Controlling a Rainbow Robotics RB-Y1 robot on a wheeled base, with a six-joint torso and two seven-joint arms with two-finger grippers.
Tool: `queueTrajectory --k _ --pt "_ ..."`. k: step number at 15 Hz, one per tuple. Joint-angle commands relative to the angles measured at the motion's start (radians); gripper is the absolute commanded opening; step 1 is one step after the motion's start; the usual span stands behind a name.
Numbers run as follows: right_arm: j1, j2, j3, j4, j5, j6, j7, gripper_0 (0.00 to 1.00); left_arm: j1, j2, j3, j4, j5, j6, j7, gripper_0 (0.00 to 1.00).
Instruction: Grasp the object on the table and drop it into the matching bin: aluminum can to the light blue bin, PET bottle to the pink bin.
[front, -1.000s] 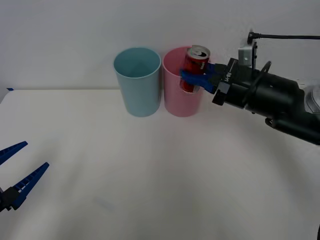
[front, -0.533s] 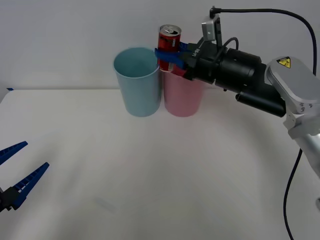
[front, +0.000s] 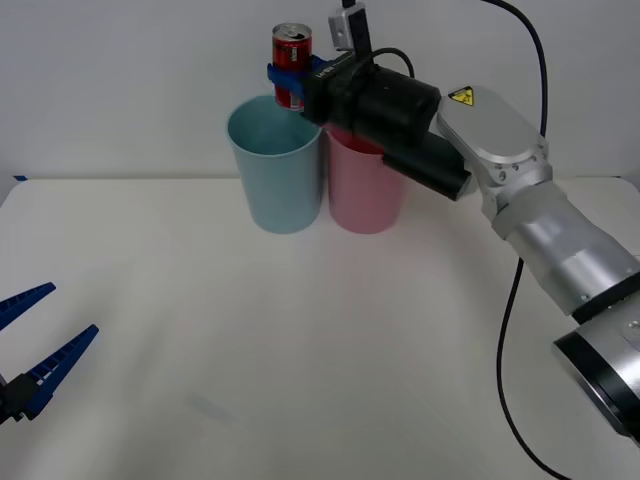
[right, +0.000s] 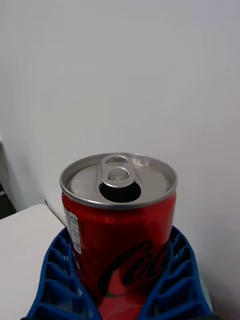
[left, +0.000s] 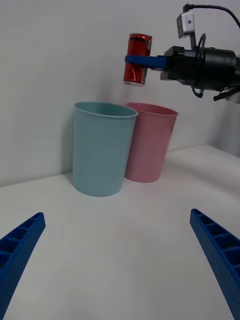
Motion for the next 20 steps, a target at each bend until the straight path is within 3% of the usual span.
queueTrajectory --k 1,4,8,9,10,11,12,20 --pt "-0.073 0.049 0.026 0.101 -0.003 0.081 0.007 0.0 0.0 0.0 0.0 0.0 0.0 0.0 0.0 1.0" --pt "-0.122 0.084 0.048 0.175 -0.005 0.141 0.015 0.0 0.0 0.0 0.0 0.0 0.0 0.0 0.0 1.0" --pt "-0.139 0.084 0.123 0.181 -0.071 0.2 0.024 0.0 0.0 0.0 0.0 0.0 0.0 0.0 0.0 1.0" --pt "-0.139 0.084 0.123 0.181 -0.071 0.2 0.026 0.04 0.0 0.0 0.0 0.0 0.0 0.0 0.0 1.0" --pt "-0.139 0.084 0.123 0.182 -0.072 0.198 0.027 0.16 0.0 0.0 0.0 0.0 0.0 0.0 0.0 1.0" --pt "-0.139 0.084 0.123 0.182 -0.075 0.198 0.029 0.85 0.0 0.0 0.0 0.0 0.0 0.0 0.0 1.0" --pt "-0.139 0.084 0.123 0.181 -0.075 0.198 0.029 1.0 0.0 0.0 0.0 0.0 0.0 0.0 0.0 1.0" --pt "-0.122 0.055 0.123 0.146 -0.135 0.149 0.035 1.0 0.0 0.0 0.0 0.0 0.0 0.0 0.0 1.0"
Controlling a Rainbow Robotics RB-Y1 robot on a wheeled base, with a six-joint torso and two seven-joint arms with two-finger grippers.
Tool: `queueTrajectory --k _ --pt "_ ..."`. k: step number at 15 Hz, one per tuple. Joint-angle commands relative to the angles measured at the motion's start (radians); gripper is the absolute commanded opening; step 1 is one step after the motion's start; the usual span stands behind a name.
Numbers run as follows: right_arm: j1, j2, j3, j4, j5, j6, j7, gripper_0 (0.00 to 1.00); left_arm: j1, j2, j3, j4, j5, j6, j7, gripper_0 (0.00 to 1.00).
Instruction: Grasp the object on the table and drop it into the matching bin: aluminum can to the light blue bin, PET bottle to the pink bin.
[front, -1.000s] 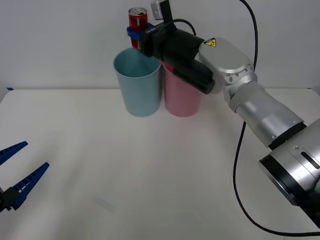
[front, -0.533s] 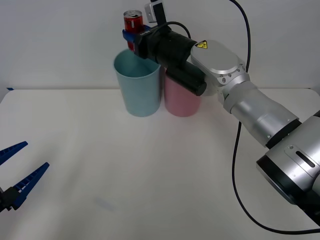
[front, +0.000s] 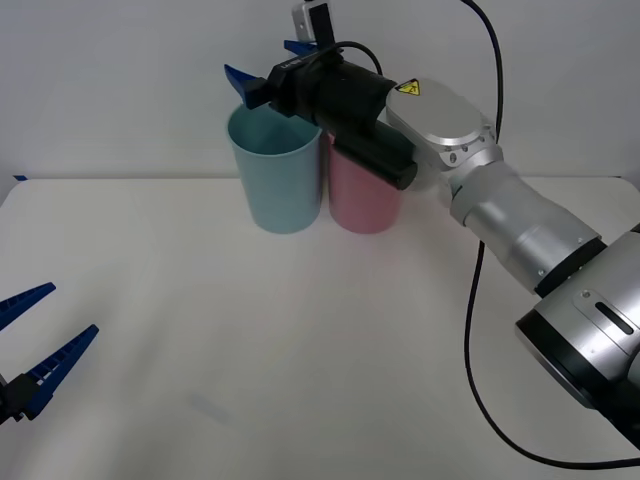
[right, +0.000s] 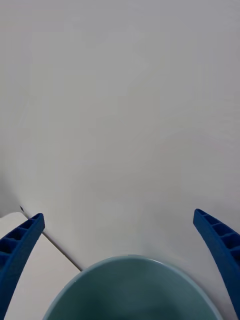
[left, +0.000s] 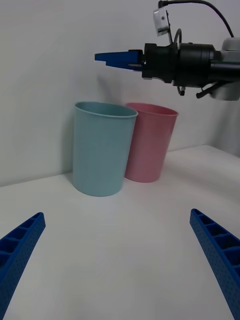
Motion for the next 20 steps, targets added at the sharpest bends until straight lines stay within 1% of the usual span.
queueTrajectory --k 1,5,9,12,15,20 --pt "0.03 -0.036 0.0 -0.054 -0.026 -0.046 0.0 1.0 0.0 0.0 0.0 0.0 0.0 0.0 0.0 1.0" --pt "0.165 -0.142 0.0 -0.262 -0.033 -0.098 -0.006 1.0 0.0 0.0 0.0 0.0 0.0 0.0 0.0 1.0" --pt "0.287 -0.275 -0.006 -0.419 -0.086 -0.238 0.004 1.0 0.0 0.0 0.0 0.0 0.0 0.0 0.0 1.0" --pt "0.362 -0.332 -0.057 -0.465 -0.087 -0.373 0.02 1.0 0.0 0.0 0.0 0.0 0.0 0.0 0.0 1.0" --pt "0.45 -0.388 -0.111 -0.521 -0.09 -0.474 0.038 1.0 0.0 0.0 0.0 0.0 0.0 0.0 0.0 1.0" --pt "0.574 -0.43 -0.227 -0.534 -0.09 -0.667 0.081 1.0 0.0 0.0 0.0 0.0 0.0 0.0 0.0 1.0"
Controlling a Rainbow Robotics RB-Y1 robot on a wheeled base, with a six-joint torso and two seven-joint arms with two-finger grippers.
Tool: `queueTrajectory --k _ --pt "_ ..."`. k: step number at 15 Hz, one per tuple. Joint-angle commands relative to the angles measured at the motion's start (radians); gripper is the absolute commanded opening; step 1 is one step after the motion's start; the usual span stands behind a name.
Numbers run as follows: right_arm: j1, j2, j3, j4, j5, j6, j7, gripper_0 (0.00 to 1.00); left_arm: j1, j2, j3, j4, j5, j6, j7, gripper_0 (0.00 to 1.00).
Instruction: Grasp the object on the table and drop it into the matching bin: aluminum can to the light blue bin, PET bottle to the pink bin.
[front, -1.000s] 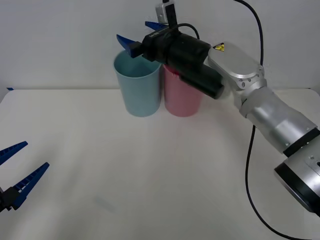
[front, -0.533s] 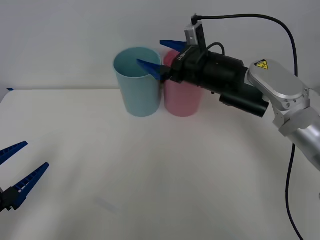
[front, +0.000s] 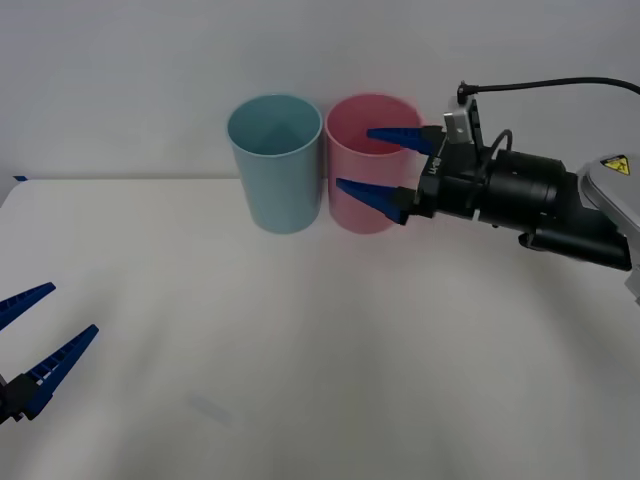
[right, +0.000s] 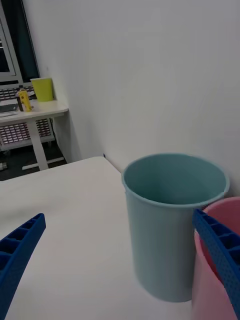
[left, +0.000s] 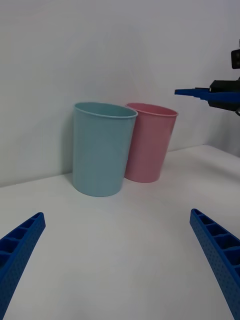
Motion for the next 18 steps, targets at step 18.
queueTrajectory --k 18 --pt "0.666 -0.079 -0.512 -0.187 -0.011 -0.276 0.205 1.0 0.0 0.0 0.0 0.0 0.0 0.0 0.0 1.0"
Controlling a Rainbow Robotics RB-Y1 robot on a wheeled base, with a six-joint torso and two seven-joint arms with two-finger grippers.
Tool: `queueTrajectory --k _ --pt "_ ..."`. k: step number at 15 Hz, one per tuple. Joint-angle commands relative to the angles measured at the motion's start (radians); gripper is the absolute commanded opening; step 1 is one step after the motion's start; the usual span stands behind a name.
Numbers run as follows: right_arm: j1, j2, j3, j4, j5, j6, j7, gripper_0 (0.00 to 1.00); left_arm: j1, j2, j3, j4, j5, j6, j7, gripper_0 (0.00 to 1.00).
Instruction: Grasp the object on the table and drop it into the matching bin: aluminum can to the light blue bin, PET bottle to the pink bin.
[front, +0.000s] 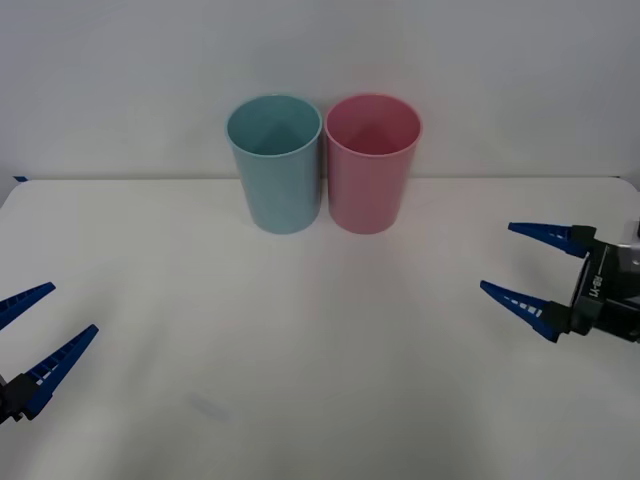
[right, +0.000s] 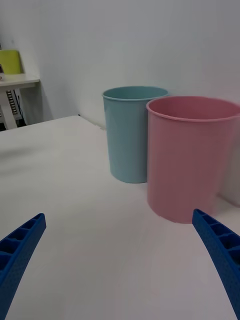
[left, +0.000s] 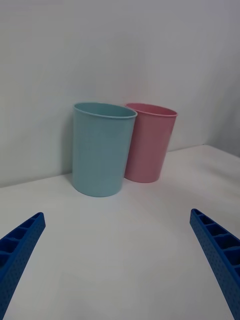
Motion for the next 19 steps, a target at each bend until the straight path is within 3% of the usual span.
queueTrajectory --k 1,10,19 --pt "0.114 -0.007 -0.094 -0.066 0.0 -0.031 -0.011 1.0 0.0 0.0 0.0 0.0 0.0 0.0 0.0 1.0" --pt "0.347 0.062 -0.301 -0.2 -0.001 -0.084 -0.075 1.0 0.0 0.0 0.0 0.0 0.0 0.0 0.0 1.0" --pt "0.361 0.107 -0.316 -0.212 0.0 -0.098 -0.081 1.0 0.0 0.0 0.0 0.0 0.0 0.0 0.0 1.0"
